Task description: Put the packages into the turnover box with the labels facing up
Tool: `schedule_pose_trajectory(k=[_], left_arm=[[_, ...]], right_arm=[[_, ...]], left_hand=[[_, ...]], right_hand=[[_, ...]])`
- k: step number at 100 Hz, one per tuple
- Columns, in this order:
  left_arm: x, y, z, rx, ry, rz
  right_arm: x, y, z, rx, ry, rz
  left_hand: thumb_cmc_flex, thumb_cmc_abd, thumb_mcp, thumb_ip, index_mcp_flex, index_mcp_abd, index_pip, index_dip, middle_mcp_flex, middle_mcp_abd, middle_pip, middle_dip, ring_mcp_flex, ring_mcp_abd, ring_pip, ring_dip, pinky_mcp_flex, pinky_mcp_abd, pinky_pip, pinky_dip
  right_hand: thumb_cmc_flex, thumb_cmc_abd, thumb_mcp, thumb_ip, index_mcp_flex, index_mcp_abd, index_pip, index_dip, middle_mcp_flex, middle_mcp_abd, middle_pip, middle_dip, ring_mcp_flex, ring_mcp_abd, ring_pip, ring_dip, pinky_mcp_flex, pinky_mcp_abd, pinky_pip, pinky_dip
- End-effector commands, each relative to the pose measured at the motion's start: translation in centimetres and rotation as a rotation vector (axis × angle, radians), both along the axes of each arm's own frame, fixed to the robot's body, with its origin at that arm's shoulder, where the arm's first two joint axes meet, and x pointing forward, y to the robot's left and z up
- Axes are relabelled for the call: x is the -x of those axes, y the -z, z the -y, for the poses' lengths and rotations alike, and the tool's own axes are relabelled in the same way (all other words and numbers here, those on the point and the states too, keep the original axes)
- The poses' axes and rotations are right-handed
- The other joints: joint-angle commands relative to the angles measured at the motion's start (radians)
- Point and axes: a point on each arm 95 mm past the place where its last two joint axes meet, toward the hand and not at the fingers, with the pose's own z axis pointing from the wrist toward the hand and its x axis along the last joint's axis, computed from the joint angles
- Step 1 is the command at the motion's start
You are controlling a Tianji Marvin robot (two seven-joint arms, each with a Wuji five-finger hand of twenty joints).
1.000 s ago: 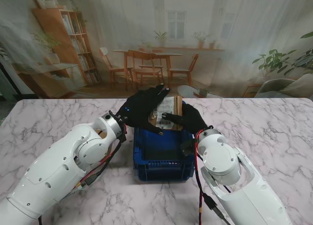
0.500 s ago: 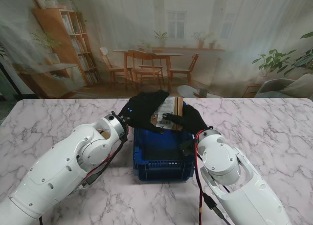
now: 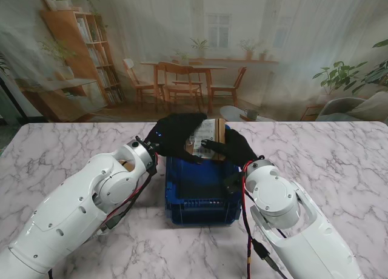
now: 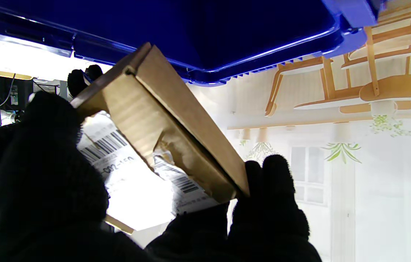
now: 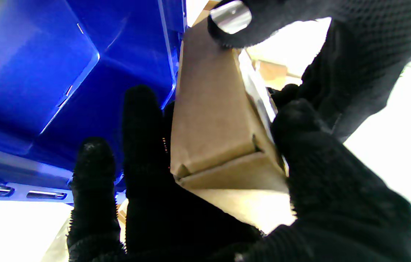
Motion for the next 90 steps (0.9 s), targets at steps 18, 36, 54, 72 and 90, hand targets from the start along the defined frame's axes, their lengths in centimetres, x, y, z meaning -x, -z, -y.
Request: schedule_pose_trajectory(k=[18, 36, 54, 72, 90], left_arm=[[-0.41, 0.16, -0.3, -0.052, 0.008, -0.016], [-0.26, 0.2, -0.34, -0.116, 0.011, 0.019], [-0.04, 0.09, -0.38, -0.138, 0.002, 0.044], [0.02, 0.15, -0.34, -0.135, -0.012, 0.045], [0.01, 0.15, -0.15, -0.101, -0.022, 0.051]], right_arm=[[0.06, -0.1, -0.67, -0.038, 0.016, -0.02], [0.31, -0.26, -0.87, -0.092, 0.013, -0.05], [0.47, -0.3, -0.92, -0.114, 0.001, -0.072], [0.54, -0.19, -0.94, -0.122, -0.029, -0.091], [0.51, 0.12, -0.78, -0.107, -0.057, -0.106]], left_hand=[[0.078, 0.102, 0.008, -0.047, 0.007, -0.037, -0.134, -0.282, -0.07, 0.041, -0.234, -0.249, -0.036, 0.032, -0.062, -0.151, -0.076, 0.0, -0.103, -0.035], [-0.004, 0.057, 0.0, -0.094, -0.013, -0.009, -0.185, -0.548, -0.162, 0.08, -0.385, -0.448, -0.117, 0.058, -0.136, -0.327, -0.112, 0.003, -0.18, -0.117], [0.055, 0.054, 0.028, -0.067, -0.014, 0.048, -0.145, -0.52, -0.126, 0.094, -0.361, -0.423, -0.105, 0.05, -0.097, -0.326, -0.099, -0.01, -0.142, -0.118], [0.205, 0.092, 0.092, 0.02, 0.016, 0.029, -0.02, -0.232, 0.031, 0.039, -0.237, -0.203, -0.006, 0.015, 0.006, -0.188, -0.043, -0.025, -0.043, -0.069], [0.253, 0.131, 0.31, 0.144, 0.085, -0.037, 0.102, -0.014, 0.129, -0.033, -0.014, -0.038, 0.136, -0.041, 0.127, 0.018, 0.052, -0.038, 0.072, 0.013]], right_hand=[[0.173, 0.059, 0.197, 0.047, 0.049, -0.084, 0.079, -0.038, 0.111, -0.122, 0.061, -0.004, 0.07, -0.035, 0.019, -0.001, 0.023, -0.006, -0.001, 0.013], [0.175, 0.058, 0.212, 0.043, 0.063, -0.07, 0.079, -0.042, 0.133, -0.119, 0.058, -0.007, 0.088, -0.031, 0.021, 0.0, 0.028, -0.004, 0.003, 0.012], [0.175, 0.056, 0.219, 0.04, 0.069, -0.065, 0.078, -0.045, 0.143, -0.118, 0.056, -0.008, 0.097, -0.03, 0.024, 0.001, 0.03, -0.004, 0.006, 0.011], [0.171, 0.057, 0.221, 0.038, 0.073, -0.067, 0.076, -0.045, 0.145, -0.118, 0.059, -0.005, 0.098, -0.029, 0.025, 0.003, 0.028, -0.001, 0.005, 0.009], [0.025, 0.095, 0.09, 0.083, 0.017, -0.11, -0.068, 0.002, 0.033, -0.102, 0.072, 0.025, -0.001, -0.015, -0.01, 0.006, -0.024, -0.016, -0.012, 0.017]])
